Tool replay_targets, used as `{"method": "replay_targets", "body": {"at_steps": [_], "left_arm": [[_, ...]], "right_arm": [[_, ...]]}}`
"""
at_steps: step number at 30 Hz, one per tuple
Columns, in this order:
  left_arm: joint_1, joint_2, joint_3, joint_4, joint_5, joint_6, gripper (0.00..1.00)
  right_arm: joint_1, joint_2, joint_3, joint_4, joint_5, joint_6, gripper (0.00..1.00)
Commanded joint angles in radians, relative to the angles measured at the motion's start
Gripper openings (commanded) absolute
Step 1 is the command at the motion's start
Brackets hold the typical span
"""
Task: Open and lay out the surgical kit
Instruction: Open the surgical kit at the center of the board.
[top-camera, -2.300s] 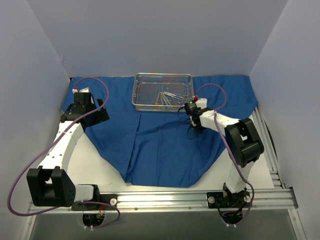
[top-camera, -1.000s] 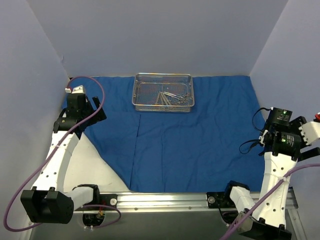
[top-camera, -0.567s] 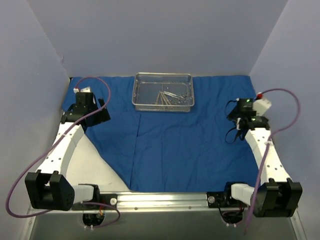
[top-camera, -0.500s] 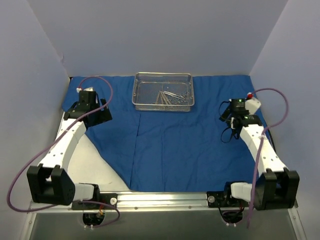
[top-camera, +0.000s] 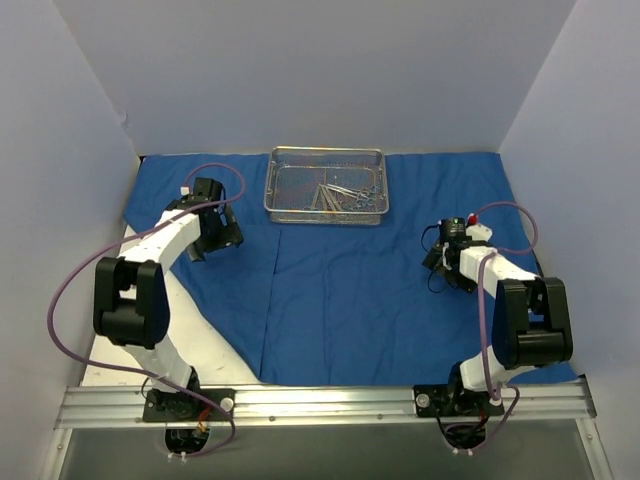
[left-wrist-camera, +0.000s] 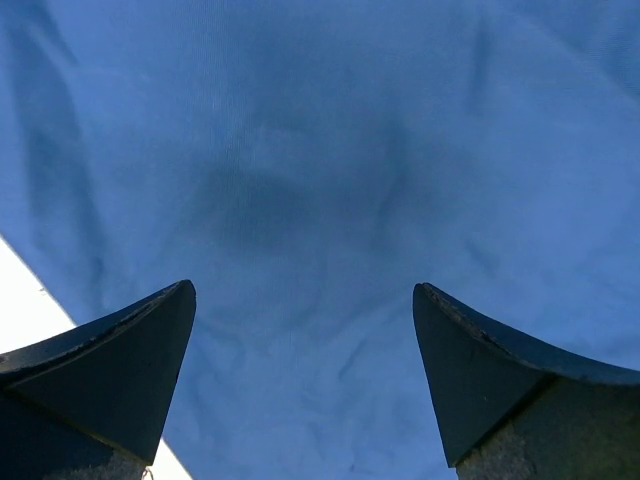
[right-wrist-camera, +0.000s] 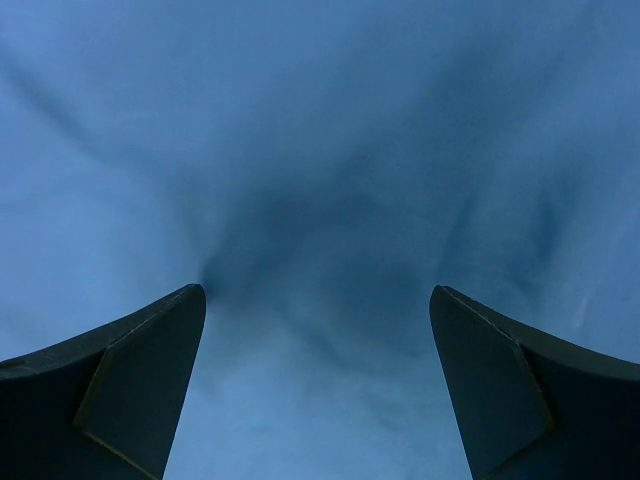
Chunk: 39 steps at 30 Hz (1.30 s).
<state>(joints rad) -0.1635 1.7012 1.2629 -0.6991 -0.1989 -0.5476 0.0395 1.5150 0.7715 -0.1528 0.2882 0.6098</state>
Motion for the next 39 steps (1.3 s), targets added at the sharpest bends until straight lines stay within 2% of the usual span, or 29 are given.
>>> {"method": "replay_targets", "body": {"at_steps": [1,7,9,11,14,19,21,25,30,34,39], "left_arm": [[0.008,0.044,0.02,0.029,-0.019,-0.055,1.0],[0.045,0.11,0.003,0.013,-0.004,-0.09,1.0],[0.056,0.115,-0.008,0.003,0.007,-0.109,0.95],[0.058,0.11,-0.022,0.001,0.015,-0.118,0.94],[0.059,0.083,-0.045,0.003,0.019,-0.132,0.94],[0.056,0.019,-0.043,-0.013,0.003,-0.15,0.93],[0.05,-0.003,-0.036,-0.019,0.0,-0.163,0.94],[-0.01,-0.041,0.015,-0.014,-0.052,-0.179,0.94],[-0.163,-0.014,0.082,0.036,-0.18,-0.131,0.93],[-0.258,0.047,0.124,0.121,-0.25,-0.058,0.9],[-0.336,0.138,0.17,0.208,-0.303,0.031,0.86]], "right_arm": [[-0.035,0.025,-0.029,-0.002,0.045,0.05,0.9],[-0.145,0.1,-0.032,-0.131,0.086,0.114,0.91],[-0.199,0.137,-0.037,-0.184,0.086,0.154,0.9],[-0.225,0.157,-0.032,-0.206,0.071,0.171,0.88],[-0.228,0.143,-0.005,-0.277,0.135,0.214,0.86],[-0.228,0.065,0.051,-0.32,0.207,0.194,0.87],[-0.216,0.013,0.09,-0.335,0.232,0.171,0.87],[-0.08,-0.082,0.129,-0.306,0.238,0.122,0.87],[0.071,-0.18,0.117,-0.194,0.18,0.047,0.86],[0.117,-0.274,0.057,-0.091,0.077,-0.062,0.86],[0.129,-0.349,-0.008,0.024,-0.083,-0.11,0.87]]}}
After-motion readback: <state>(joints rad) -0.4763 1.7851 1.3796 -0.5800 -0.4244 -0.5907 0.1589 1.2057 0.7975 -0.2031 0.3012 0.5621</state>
